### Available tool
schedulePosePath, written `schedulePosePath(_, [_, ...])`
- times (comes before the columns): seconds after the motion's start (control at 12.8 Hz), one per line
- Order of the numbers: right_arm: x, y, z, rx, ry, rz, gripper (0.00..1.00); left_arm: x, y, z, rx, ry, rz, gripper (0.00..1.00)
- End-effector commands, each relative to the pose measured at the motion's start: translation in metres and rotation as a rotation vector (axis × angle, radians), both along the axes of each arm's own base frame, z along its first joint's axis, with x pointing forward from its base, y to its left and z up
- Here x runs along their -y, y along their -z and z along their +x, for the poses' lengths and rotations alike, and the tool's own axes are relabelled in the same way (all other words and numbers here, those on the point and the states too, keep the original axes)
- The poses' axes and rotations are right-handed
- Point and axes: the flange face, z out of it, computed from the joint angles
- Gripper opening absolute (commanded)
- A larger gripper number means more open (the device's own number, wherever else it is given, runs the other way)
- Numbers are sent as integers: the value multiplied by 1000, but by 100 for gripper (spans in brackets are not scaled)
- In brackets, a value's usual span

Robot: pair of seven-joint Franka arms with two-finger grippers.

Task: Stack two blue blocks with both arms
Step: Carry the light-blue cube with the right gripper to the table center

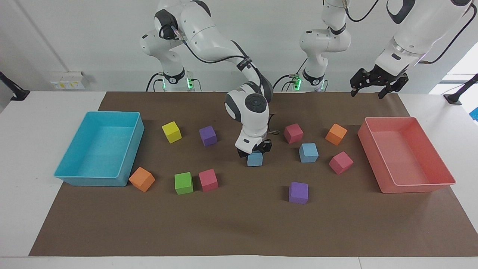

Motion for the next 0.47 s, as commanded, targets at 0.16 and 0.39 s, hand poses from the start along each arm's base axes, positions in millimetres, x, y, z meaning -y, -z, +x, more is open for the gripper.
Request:
schedulePosePath(0.16, [-2,2,4,23,-27,10,0,-4,-2,-6,11,0,11,100])
schedulePosePath(0.39, [-1,9,1,23,-49,8,0,-4,-2,-5,12,0,9,100])
